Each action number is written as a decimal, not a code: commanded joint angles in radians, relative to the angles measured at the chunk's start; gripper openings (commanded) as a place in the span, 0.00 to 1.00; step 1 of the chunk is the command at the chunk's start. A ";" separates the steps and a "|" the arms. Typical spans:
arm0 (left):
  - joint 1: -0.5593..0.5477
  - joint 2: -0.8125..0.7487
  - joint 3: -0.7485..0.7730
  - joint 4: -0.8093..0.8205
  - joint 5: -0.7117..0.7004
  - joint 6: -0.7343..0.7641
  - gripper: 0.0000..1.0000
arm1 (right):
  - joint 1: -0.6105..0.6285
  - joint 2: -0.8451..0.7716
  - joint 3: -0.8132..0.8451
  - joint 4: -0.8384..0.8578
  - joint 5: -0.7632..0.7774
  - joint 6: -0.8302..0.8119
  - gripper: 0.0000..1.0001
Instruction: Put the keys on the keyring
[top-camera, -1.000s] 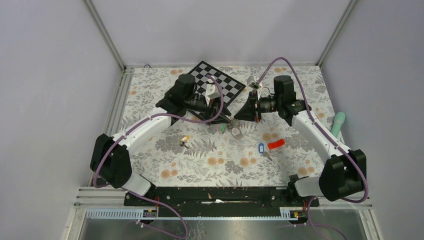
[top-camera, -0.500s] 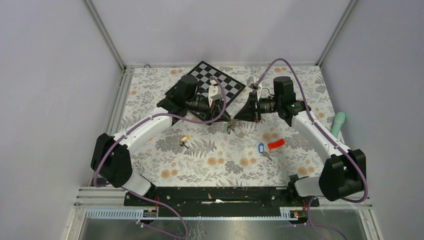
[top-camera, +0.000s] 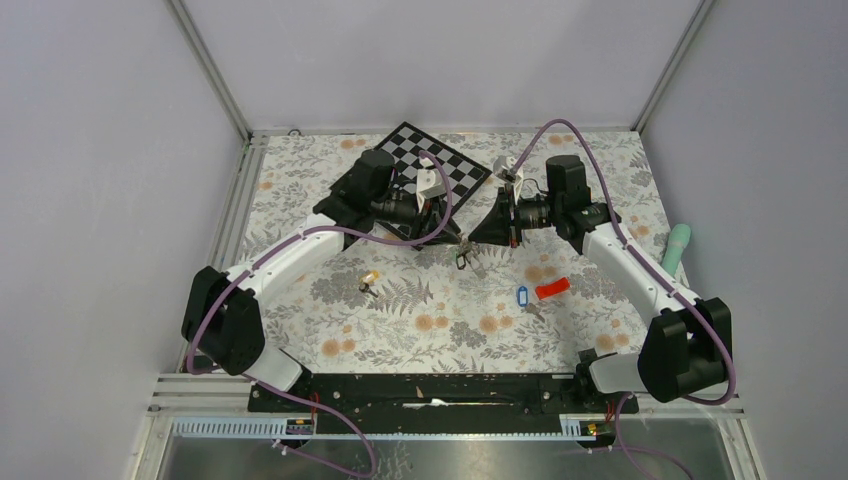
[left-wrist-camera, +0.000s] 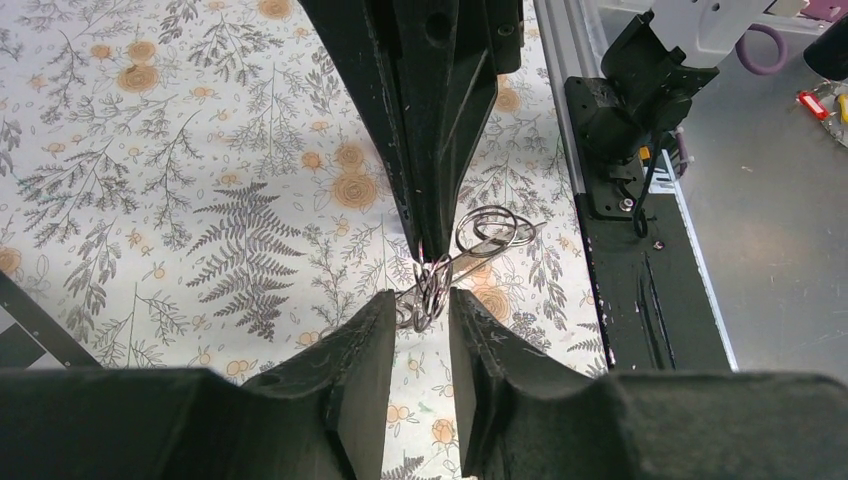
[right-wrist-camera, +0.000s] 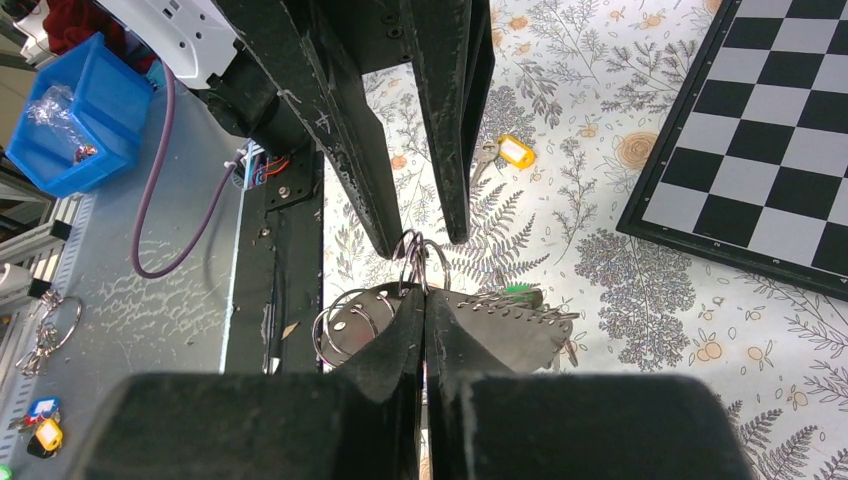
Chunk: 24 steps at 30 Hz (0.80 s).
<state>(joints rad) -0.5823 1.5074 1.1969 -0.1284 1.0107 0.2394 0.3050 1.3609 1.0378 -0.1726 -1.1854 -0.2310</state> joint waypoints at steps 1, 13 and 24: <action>-0.005 -0.007 0.044 0.061 0.011 -0.024 0.31 | 0.000 -0.005 -0.002 0.028 0.000 -0.013 0.00; -0.013 -0.009 0.036 0.071 0.030 -0.030 0.00 | 0.000 -0.004 -0.002 0.028 0.029 -0.011 0.00; -0.013 -0.027 0.076 -0.086 0.042 0.122 0.00 | 0.000 -0.002 -0.004 0.038 0.178 0.008 0.04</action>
<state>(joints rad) -0.5896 1.5074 1.2160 -0.1883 1.0126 0.3008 0.3073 1.3609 1.0321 -0.1734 -1.0729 -0.2264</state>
